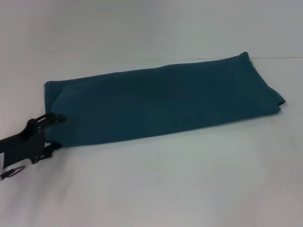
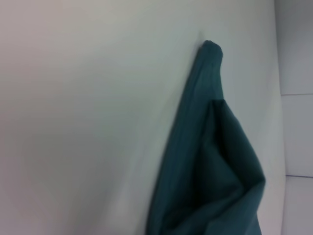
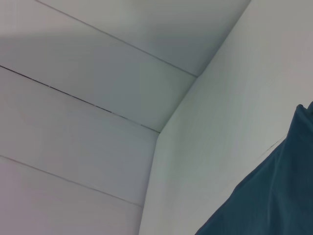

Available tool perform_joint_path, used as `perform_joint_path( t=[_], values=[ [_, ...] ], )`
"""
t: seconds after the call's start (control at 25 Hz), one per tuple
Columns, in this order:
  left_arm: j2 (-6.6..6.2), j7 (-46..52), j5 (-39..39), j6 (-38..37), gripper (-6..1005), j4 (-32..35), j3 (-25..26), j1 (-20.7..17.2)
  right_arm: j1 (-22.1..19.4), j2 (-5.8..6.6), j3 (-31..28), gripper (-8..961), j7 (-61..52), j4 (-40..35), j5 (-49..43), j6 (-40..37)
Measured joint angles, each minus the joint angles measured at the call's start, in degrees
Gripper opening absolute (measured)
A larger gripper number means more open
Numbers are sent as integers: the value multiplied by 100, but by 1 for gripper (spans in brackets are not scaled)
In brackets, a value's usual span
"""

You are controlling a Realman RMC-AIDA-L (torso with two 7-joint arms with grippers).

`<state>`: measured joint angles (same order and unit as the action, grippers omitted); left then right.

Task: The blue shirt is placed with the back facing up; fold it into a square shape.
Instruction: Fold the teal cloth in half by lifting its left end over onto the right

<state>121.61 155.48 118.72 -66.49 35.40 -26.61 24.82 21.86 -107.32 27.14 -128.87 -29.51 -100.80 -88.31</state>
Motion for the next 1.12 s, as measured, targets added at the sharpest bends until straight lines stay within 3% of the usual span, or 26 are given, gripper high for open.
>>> perform_joint_path(
  t=[0.2,0.4,1.12],
  values=[
    [75,84,-40,-154,860,236,61,-272,2,-16,-42,777,-5,0,0,0],
    [82,108,-41,-136,859,247,74,-291,2,-17,-43,777,-16,-1,0,0],
    [88,10,-27,552,856,-252,25,201,-59,10,-192,777,25,138,-11,-46]
  ],
)
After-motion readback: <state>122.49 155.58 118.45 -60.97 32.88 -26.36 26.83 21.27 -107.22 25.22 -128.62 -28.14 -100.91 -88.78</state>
